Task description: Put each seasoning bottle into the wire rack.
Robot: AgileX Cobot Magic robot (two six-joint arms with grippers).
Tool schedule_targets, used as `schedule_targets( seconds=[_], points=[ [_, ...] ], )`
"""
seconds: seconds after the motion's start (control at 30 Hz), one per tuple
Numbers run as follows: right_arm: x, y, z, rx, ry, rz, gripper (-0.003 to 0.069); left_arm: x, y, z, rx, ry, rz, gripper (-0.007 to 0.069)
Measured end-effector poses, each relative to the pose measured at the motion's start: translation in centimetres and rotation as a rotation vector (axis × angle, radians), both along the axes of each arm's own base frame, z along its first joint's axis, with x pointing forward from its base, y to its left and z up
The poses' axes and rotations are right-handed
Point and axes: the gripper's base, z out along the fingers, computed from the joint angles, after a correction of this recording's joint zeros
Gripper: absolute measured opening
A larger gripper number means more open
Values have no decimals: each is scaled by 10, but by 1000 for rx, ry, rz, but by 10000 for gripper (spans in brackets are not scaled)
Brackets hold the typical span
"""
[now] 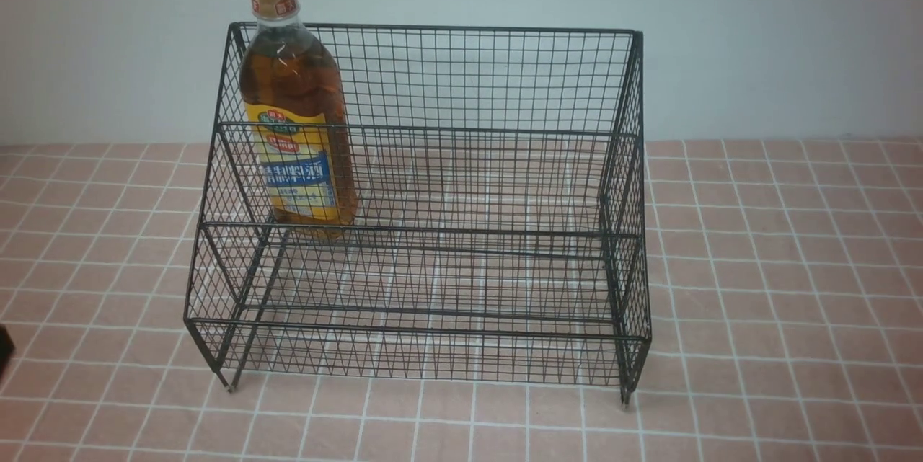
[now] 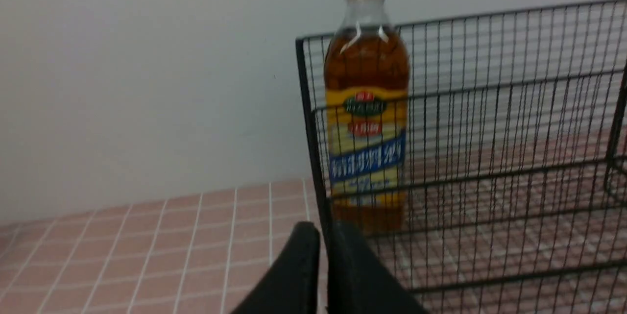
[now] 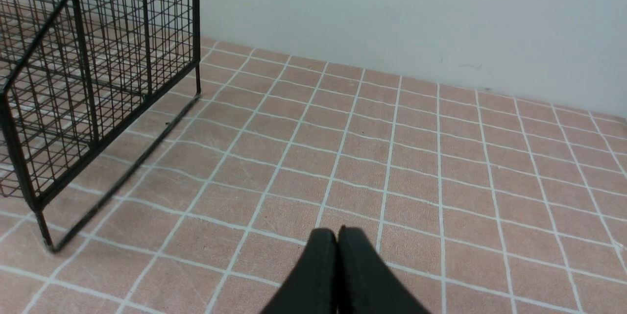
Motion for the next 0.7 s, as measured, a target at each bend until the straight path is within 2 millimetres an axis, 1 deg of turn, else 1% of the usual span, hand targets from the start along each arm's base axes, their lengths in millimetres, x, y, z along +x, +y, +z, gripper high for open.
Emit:
schedule_targets(
  seconds=[0.03, 0.13, 0.2, 0.23, 0.27, 0.3, 0.5, 0.7],
  points=[
    [0, 0, 0, 0, 0, 0, -14, -1, 1, -15, 2, 23, 19, 14],
    [0, 0, 0, 0, 0, 0, -14, -2, 3, -40, -10, 54, 57, 14],
    [0, 0, 0, 0, 0, 0, -14, -3, 4, -50, -23, 66, 72, 14],
    [0, 0, 0, 0, 0, 0, -14, -3, 4, -50, -23, 66, 72, 14],
    [0, 0, 0, 0, 0, 0, -14, -3, 4, -60, -30, 91, 82, 14],
    [0, 0, 0, 0, 0, 0, -14, -3, 5, -64, -31, 106, 86, 14],
    [0, 0, 0, 0, 0, 0, -14, -5, 6, -76, -10, 226, 102, 14],
    [0, 0, 0, 0, 0, 0, -14, -5, 7, -77, -1, 230, 125, 14]
  ],
)
